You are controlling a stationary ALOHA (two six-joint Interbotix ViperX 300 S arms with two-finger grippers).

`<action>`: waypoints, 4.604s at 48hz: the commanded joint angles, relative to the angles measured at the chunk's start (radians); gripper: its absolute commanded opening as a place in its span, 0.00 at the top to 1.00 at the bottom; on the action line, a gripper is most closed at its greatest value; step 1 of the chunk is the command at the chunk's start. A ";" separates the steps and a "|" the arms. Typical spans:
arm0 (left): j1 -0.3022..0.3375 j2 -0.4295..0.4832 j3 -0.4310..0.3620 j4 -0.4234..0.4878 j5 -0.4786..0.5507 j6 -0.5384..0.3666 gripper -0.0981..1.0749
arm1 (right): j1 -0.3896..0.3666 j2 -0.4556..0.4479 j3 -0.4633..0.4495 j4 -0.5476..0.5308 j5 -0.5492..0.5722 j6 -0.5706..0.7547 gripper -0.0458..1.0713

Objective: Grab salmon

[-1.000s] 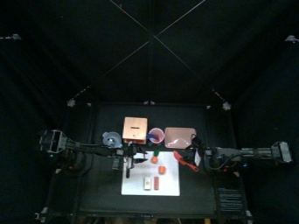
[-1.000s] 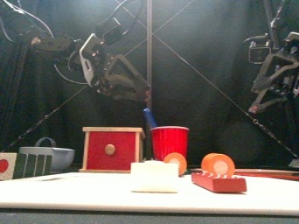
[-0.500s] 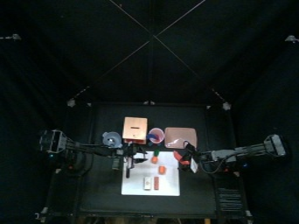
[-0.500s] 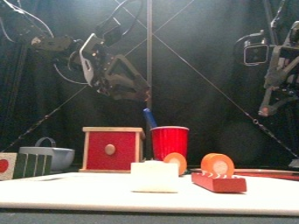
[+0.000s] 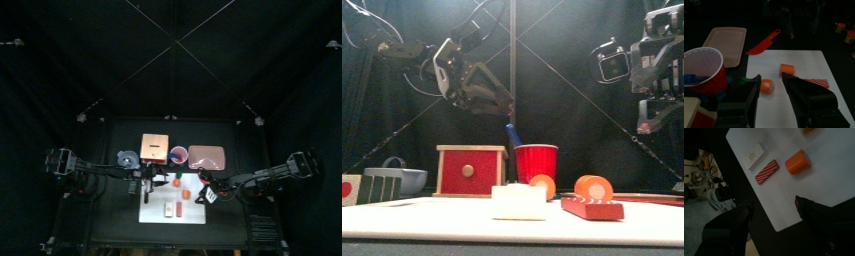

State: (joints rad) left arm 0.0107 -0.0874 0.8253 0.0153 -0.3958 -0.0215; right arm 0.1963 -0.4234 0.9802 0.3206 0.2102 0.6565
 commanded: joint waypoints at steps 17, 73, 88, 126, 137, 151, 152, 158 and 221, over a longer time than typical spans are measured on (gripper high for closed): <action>0.005 -0.008 0.000 0.003 0.011 0.003 0.25 | 0.026 0.227 -0.201 0.123 -0.003 0.002 0.11; 0.032 -0.075 0.112 0.008 0.011 0.002 0.25 | -0.092 0.287 -0.442 0.002 0.290 0.005 0.11; 0.032 -0.075 0.123 0.005 0.011 0.000 0.25 | -0.103 0.276 -0.514 -0.186 0.463 0.198 0.11; 0.057 -0.075 0.127 0.017 0.014 0.006 0.25 | 0.132 0.491 -0.603 -0.526 0.437 0.985 0.11; 0.058 -0.081 0.133 0.051 0.014 0.006 0.25 | 0.161 0.574 -0.667 -0.611 0.543 1.160 0.11; 0.061 -0.115 0.161 0.078 0.015 0.006 0.25 | 0.190 0.667 -0.738 -0.647 0.601 1.305 0.11; 0.061 -0.117 0.163 0.080 0.015 0.006 0.25 | 0.192 0.670 -0.741 -0.649 0.603 1.307 0.11; 0.063 -0.132 0.179 0.084 0.015 0.006 0.25 | 0.192 0.686 -0.750 -0.640 0.623 1.312 0.11; 0.066 -0.155 0.207 0.089 0.015 0.006 0.25 | 0.183 0.715 -0.795 -0.614 0.683 1.312 0.33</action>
State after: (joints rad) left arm 0.0752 -0.2316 1.0416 0.0997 -0.3774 -0.0169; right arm 0.3820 0.3513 0.2071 -0.2899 0.8851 1.9650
